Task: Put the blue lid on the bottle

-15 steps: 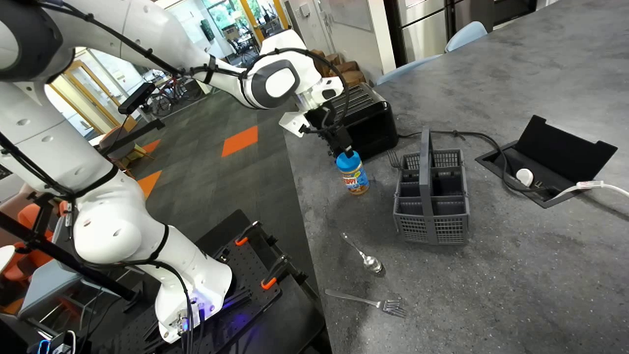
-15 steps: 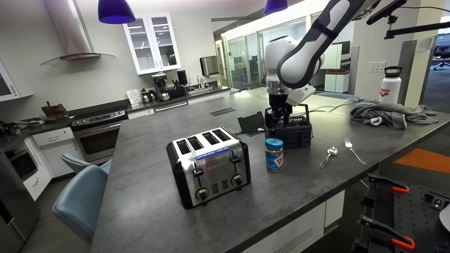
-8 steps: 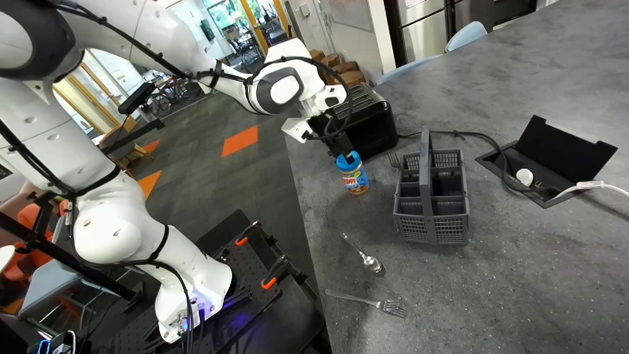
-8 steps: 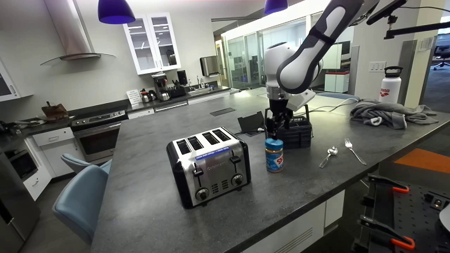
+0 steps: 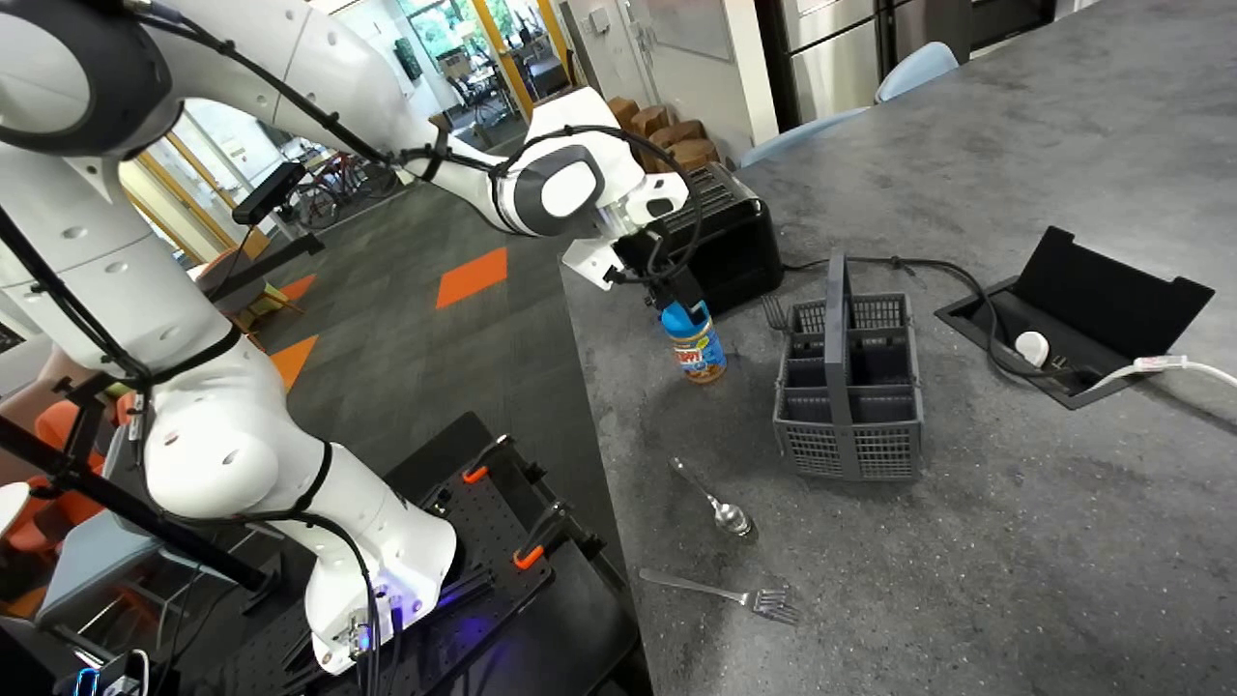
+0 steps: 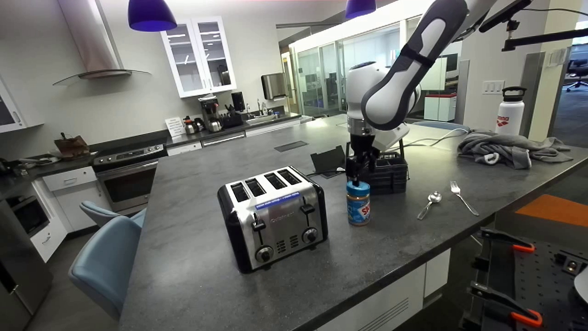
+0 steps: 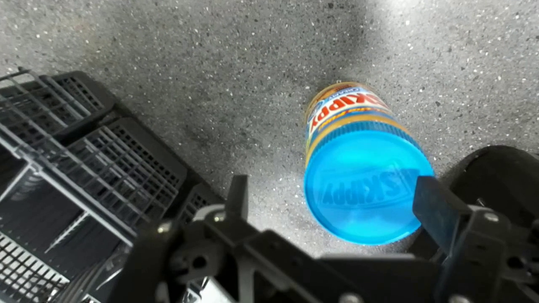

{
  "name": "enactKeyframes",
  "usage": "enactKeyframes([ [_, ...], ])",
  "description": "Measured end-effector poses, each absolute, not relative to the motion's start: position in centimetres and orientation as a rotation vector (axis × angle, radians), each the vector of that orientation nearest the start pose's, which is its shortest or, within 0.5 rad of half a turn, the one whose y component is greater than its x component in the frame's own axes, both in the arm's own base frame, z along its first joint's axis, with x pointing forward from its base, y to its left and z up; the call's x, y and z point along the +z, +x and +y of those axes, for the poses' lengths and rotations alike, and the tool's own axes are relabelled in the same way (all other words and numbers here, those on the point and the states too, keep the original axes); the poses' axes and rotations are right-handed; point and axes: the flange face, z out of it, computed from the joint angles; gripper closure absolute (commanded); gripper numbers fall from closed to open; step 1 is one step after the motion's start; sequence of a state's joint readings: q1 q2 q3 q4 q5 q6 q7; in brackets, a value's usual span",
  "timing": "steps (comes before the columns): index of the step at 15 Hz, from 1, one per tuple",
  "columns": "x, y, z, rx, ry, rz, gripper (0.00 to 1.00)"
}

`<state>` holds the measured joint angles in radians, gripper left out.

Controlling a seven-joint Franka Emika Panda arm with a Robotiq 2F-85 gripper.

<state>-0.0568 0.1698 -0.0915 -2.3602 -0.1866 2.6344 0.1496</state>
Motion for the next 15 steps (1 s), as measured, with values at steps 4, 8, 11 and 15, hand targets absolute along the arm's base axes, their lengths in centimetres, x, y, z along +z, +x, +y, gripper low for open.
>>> enactKeyframes([
  [4, 25.9, 51.76, -7.46, -0.186, -3.239, 0.231, 0.0],
  [8, 25.52, 51.97, -7.6, -0.185, -3.239, 0.235, 0.0],
  [11, 25.52, 52.08, -7.64, -0.186, -3.239, 0.235, 0.0],
  [15, 25.48, 52.18, -7.69, -0.187, -3.239, 0.237, 0.0],
])
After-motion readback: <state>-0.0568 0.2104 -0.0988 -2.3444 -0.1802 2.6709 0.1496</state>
